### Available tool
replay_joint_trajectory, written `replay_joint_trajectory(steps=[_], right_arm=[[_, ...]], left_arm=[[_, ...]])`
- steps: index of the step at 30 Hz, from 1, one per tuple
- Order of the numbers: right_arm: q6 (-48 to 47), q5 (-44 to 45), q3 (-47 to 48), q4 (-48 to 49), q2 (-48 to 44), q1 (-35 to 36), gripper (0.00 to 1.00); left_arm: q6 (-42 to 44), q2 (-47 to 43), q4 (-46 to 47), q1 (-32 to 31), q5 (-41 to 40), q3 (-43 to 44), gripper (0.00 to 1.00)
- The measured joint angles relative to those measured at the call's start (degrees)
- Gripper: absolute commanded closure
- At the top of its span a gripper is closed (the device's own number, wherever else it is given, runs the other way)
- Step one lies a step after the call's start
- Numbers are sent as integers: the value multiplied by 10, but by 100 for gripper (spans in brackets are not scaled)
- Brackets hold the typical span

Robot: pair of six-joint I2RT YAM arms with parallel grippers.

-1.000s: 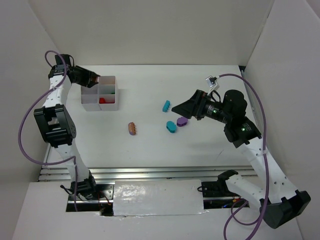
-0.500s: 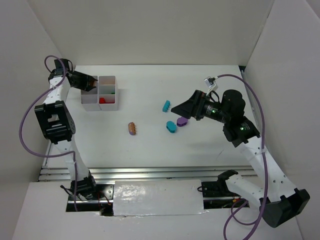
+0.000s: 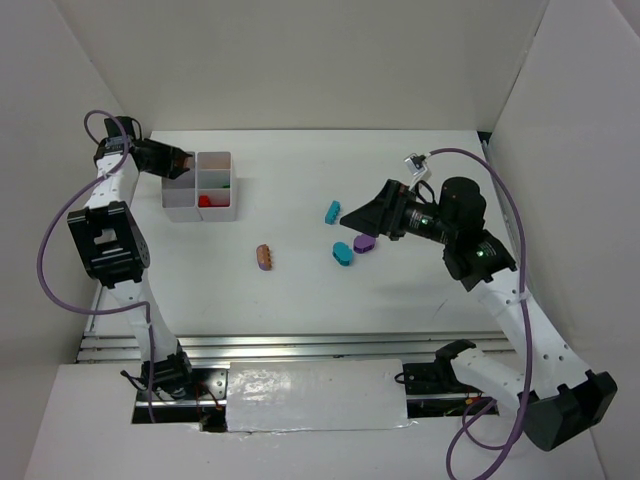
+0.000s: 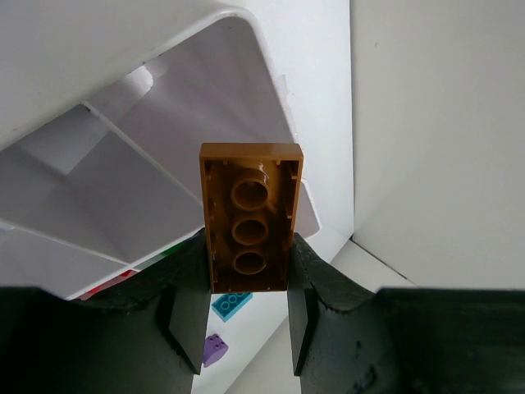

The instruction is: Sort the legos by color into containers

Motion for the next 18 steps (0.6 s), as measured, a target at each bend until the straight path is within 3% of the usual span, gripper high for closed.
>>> replay_joint_trajectory(steps=[10, 18], right_arm=[[0, -8, 0, 3, 11, 0, 0], [4, -10, 0, 5, 20, 0, 0]], left_arm=[[-15, 6, 22, 5, 16, 0, 40], [-15, 7, 31, 6, 18, 0, 39]])
